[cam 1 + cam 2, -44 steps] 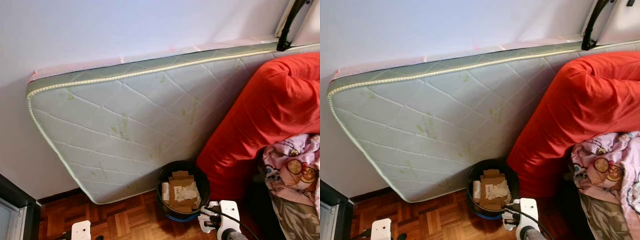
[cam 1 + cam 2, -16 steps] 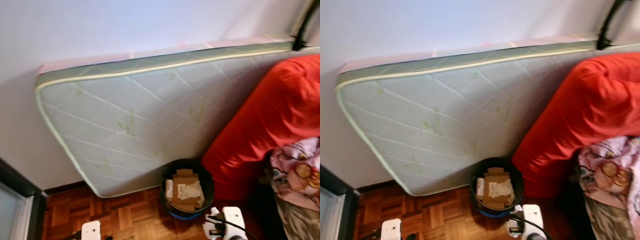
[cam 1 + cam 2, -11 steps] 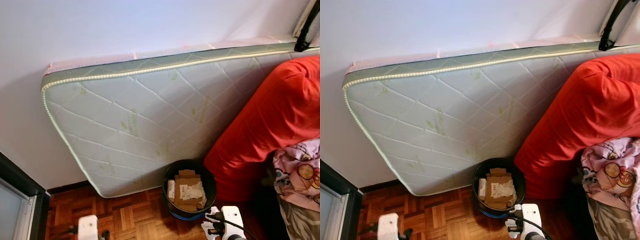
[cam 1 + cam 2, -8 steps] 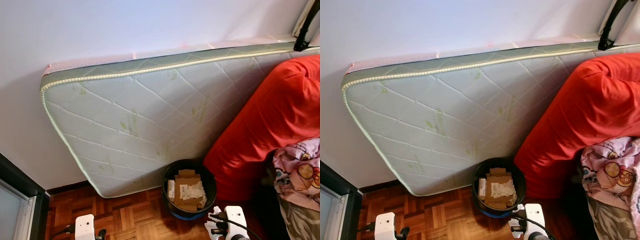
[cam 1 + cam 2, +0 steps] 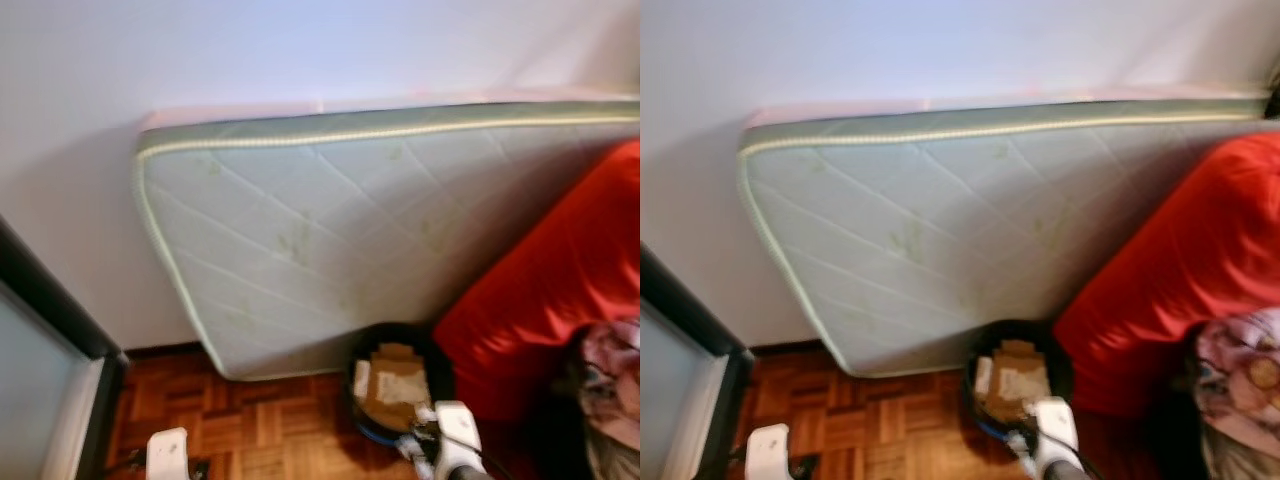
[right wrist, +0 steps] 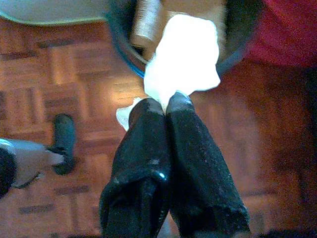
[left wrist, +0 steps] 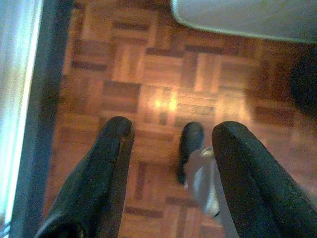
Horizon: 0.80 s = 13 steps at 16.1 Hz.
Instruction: Clean up the room
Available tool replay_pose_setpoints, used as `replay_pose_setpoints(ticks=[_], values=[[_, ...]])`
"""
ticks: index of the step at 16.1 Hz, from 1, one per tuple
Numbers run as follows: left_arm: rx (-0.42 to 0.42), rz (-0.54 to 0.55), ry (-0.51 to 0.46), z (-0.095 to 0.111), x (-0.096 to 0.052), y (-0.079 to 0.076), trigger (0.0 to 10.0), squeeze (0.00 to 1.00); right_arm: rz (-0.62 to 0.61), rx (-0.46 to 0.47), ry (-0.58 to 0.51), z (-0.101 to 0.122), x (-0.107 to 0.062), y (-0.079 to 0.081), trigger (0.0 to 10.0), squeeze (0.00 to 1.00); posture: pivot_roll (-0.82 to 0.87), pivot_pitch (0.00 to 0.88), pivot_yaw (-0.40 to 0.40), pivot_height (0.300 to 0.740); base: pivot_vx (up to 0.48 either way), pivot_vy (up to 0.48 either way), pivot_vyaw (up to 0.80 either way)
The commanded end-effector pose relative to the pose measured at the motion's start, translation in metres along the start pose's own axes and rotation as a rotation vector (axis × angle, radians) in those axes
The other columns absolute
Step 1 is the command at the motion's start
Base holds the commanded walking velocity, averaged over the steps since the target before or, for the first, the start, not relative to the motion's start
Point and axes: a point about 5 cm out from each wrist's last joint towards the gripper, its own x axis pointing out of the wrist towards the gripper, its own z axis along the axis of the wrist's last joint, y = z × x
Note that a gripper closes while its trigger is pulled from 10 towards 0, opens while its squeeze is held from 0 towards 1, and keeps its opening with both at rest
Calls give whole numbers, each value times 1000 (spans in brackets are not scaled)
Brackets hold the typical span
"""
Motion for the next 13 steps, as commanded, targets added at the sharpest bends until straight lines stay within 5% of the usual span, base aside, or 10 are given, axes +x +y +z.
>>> replay_pose_setpoints(ticks=[1,13], values=[[-5,-14,-1,1,0,-5,10000,0,-35,14,24,-10,-5,-12,10000,0,24,69,-41,740,0,0,0],[-11,-22,-10,4,1,-8,10000,0,-55,63,-23,1,-3,-14,10000,0,26,67,-46,740,0,0,0]])
